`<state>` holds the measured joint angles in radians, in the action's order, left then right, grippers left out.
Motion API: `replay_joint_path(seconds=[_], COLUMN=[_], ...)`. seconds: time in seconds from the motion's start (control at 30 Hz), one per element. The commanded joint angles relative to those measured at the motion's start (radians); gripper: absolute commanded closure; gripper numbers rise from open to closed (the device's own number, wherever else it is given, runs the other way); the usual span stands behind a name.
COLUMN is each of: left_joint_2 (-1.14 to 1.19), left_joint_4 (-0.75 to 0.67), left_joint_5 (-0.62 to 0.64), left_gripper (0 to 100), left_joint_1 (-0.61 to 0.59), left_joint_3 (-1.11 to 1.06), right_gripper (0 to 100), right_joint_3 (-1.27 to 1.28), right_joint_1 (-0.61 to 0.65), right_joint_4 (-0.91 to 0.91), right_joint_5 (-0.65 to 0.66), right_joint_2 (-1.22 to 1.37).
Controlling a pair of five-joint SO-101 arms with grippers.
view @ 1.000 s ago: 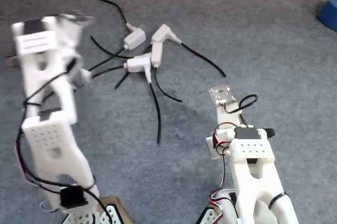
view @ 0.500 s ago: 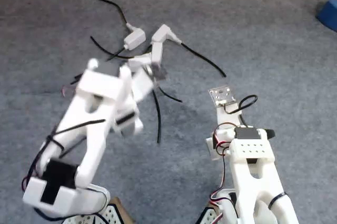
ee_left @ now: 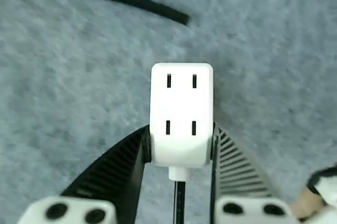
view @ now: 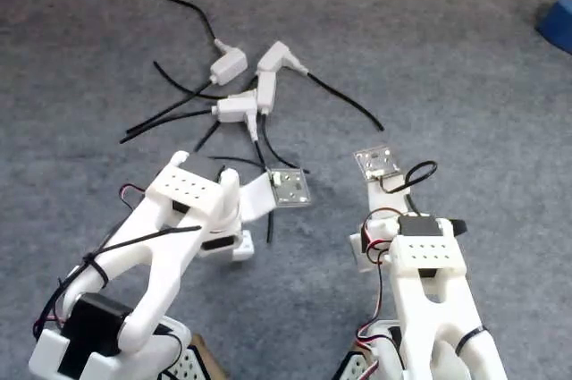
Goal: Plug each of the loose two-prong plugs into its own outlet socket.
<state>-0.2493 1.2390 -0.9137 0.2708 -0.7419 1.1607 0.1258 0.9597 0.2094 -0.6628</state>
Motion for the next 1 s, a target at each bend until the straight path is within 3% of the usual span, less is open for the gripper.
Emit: replay_joint_path(seconds=[0.0, 0.17, 0.4, 0.8, 0.97], left_joint_2=[-0.035, -0.035, -0.064, -0.670, -0.788], left_joint_4=[-0.104, -0.296, -0.302, -0.304, -0.299], left_joint_5=[-0.014, -0.008, -0.026, -0.071, -0.066], left_gripper=[97, 97, 97, 97, 97], left_joint_1=[0.027, 0.084, 0.180, 0.225, 0.222], left_joint_3=[0.018, 0.015, -0.058, -0.484, -0.576], right_gripper=[39.3, 39.3, 39.3, 39.3, 39.3], right_joint_3=[-0.010, -0.010, -0.010, -0.010, -0.010], right_joint_1=[0.008, 0.008, 0.008, 0.008, 0.008], right_joint_4=[0.001, 0.001, -0.001, -0.002, -0.002], right_joint_5=[0.011, 0.011, 0.011, 0.011, 0.011], right_joint_2=[-0.015, -0.015, -0.015, -0.015, -0.015])
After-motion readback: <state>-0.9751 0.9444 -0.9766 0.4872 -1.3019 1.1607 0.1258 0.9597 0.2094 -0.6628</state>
